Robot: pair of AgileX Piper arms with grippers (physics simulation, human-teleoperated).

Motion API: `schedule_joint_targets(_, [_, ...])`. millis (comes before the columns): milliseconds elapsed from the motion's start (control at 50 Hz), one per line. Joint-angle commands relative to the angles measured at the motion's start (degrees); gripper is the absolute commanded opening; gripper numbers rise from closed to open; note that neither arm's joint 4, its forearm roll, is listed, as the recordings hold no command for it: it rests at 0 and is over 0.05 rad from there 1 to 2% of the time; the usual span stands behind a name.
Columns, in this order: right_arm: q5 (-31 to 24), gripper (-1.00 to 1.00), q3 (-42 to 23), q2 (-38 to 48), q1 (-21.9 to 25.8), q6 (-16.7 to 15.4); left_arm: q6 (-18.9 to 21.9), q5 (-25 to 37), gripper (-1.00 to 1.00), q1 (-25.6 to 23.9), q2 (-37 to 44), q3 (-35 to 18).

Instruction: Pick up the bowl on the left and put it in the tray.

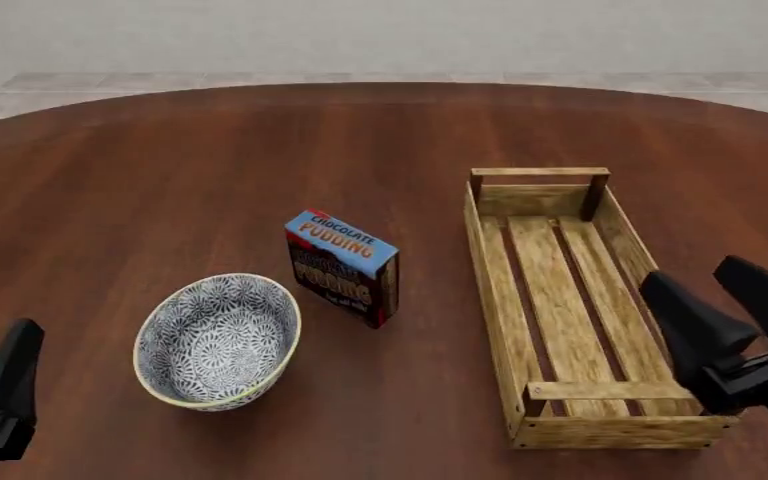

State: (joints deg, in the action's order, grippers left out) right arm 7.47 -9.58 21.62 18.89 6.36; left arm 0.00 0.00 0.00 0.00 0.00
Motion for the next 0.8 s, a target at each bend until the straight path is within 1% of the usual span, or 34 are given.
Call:
schedule_joint_targets(20, [0.5,1.00,-2.3,4.2,4.0,0.1,0.0,0.0,1.00,0.0,0.0,0.0])
schedule_joint_targets(60, [0.3,1.00,-2.7,4.6,5.0,-0.1,0.0,0.0,1.00,0.0,0.0,0.0])
schedule_joint_targets(120, [0.6,1.00,-2.9,5.5,5.2,-0.2,0.0,0.0,1.00,0.0,0.0,0.0])
schedule_joint_targets(140, [0.5,1.00,-3.0,5.8,5.6,0.4,0.0,0.0,1.00,0.0,0.0,0.0])
schedule_joint_targets(180, [0.1,1.00,-3.5,5.9,6.4,0.4,0.0,0.0,1.00,0.0,0.0,0.0])
schedule_joint_targets(220, [0.3,1.00,-3.9,6.8,6.9,1.4,0.0,0.0,1.00,0.0,0.0,0.0])
schedule_joint_targets(460, [0.0,1.00,-5.9,8.5,8.8,0.3,0.0,0.0,1.00,0.0,0.0,0.0])
schedule_joint_targets(640, [0.4,1.00,-6.7,9.8,10.3,0.3,0.0,0.0,1.00,0.0,0.0,0.0])
schedule_joint_targets(680, [1.1,1.00,-6.5,10.8,10.9,1.1,0.0,0.0,1.00,0.0,0.0,0.0])
schedule_joint_targets(800, [1.3,1.00,-7.6,12.5,12.4,1.1,0.0,0.0,1.00,0.0,0.0,0.0])
